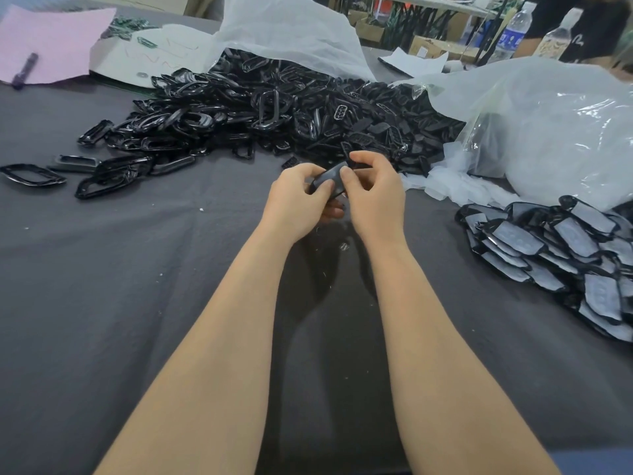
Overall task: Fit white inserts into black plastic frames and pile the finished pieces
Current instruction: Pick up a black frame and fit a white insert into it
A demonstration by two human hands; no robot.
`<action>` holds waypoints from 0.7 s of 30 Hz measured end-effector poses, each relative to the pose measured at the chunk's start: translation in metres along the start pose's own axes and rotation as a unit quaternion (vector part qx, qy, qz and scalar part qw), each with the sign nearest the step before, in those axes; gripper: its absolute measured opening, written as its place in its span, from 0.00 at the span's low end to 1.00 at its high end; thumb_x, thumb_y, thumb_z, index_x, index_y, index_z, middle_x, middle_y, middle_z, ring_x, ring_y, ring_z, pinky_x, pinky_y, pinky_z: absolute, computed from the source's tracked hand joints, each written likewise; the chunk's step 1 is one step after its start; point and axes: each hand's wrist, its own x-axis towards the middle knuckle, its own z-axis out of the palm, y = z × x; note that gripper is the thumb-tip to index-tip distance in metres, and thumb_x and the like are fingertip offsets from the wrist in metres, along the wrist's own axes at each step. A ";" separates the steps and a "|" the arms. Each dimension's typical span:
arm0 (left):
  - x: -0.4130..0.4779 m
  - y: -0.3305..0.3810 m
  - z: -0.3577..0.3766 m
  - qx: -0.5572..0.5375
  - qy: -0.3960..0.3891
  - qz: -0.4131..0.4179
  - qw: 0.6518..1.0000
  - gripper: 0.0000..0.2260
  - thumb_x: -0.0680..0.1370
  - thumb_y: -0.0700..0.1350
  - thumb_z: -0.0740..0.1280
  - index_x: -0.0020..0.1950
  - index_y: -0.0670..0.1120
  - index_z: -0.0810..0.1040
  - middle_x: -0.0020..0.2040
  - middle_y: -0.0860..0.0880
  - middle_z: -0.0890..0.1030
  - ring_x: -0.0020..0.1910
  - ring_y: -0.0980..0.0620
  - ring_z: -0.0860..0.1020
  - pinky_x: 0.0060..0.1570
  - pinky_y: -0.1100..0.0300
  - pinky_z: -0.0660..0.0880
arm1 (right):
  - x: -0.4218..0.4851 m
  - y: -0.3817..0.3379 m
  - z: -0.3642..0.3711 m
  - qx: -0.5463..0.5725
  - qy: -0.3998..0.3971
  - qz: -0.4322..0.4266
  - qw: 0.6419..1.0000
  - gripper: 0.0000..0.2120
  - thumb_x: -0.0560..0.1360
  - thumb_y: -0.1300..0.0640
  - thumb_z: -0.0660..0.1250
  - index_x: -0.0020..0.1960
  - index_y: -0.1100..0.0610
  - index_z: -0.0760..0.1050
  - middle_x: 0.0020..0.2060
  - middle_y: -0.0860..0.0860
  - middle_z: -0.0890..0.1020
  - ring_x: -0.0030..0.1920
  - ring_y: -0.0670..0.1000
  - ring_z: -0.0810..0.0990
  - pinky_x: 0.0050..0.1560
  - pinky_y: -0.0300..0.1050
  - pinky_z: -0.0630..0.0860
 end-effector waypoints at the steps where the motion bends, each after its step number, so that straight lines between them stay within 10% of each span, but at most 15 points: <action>1: 0.000 0.000 0.001 0.004 0.010 0.003 1.000 0.05 0.81 0.39 0.62 0.50 0.48 0.75 0.38 0.47 0.83 0.33 0.55 0.83 0.32 0.65 0.78 | -0.001 -0.001 0.001 -0.013 0.017 -0.012 1.000 0.09 0.77 0.60 0.66 0.57 0.57 0.74 0.43 0.47 0.78 0.45 0.44 0.77 0.45 0.28 0.70; 13: 0.003 -0.003 0.008 0.157 0.119 0.099 0.976 0.02 0.80 0.43 0.64 0.50 0.48 0.77 0.37 0.56 0.78 0.35 0.61 0.77 0.32 0.73 0.72 | -0.008 -0.010 0.014 -0.014 0.067 -0.015 0.998 0.06 0.76 0.62 0.66 0.53 0.60 0.76 0.53 0.53 0.75 0.47 0.45 0.75 0.47 0.30 0.71; 21: 0.003 -0.003 0.008 0.163 0.143 0.109 0.970 0.04 0.80 0.44 0.64 0.50 0.46 0.78 0.35 0.56 0.77 0.35 0.57 0.77 0.39 0.58 0.76 | -0.008 -0.013 0.016 0.021 0.076 -0.020 0.997 0.06 0.75 0.64 0.67 0.47 0.56 0.70 0.49 0.53 0.73 0.43 0.41 0.70 0.44 0.25 0.67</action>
